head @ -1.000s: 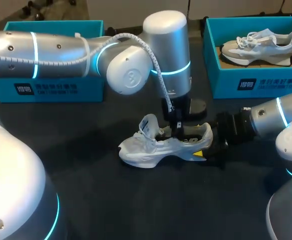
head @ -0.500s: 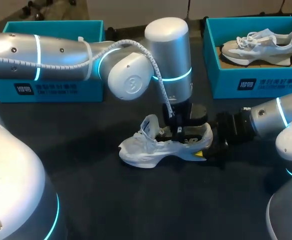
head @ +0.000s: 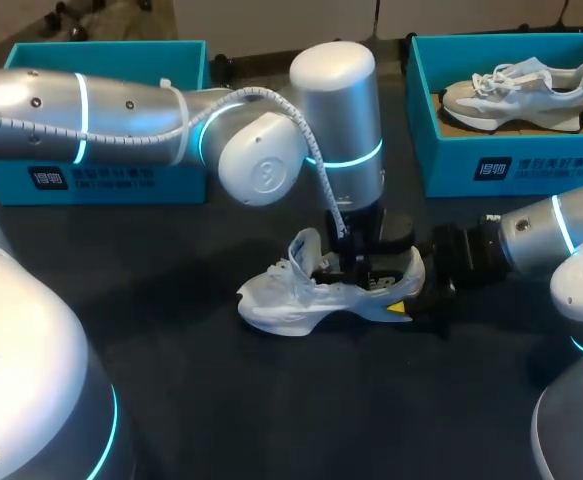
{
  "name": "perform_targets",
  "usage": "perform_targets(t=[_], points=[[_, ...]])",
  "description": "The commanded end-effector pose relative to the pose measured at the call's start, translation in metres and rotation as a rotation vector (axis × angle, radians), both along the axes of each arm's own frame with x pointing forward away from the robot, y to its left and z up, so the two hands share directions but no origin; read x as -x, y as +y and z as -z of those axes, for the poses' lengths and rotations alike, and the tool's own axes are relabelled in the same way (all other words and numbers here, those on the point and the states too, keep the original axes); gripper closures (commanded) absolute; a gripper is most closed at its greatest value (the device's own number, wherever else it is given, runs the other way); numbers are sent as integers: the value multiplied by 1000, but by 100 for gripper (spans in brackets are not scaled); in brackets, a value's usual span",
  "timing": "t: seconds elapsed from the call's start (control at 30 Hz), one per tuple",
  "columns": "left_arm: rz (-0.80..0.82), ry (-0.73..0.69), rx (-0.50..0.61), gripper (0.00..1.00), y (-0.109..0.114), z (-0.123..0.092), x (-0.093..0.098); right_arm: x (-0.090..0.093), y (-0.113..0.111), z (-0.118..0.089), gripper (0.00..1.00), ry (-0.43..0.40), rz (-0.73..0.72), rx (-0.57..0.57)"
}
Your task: Take the shoe out of the shoebox, open the shoe tongue, remove and reinsert the insole, then place the shoe into the shoebox
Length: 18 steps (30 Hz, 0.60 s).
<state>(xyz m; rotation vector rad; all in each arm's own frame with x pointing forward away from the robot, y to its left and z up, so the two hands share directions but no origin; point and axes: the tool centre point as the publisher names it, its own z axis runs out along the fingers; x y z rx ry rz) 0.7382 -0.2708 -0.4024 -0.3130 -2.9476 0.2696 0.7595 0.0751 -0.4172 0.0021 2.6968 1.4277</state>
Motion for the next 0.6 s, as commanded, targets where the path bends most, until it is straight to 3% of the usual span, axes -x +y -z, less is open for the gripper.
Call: perform_targets(t=[0.03,0.47,0.57,0.6], points=[[7,-14,16,66,-1,12,4,0,0,0,100,-2,2,3],[23,-155,83,67,-2,33,8,0,0,0,100,-2,2,3],[23,-185,81,73,-2,38,7,0,0,0,100,-2,2,3],[22,-187,84,79,-2,39,7,0,0,0,100,-2,2,3]])
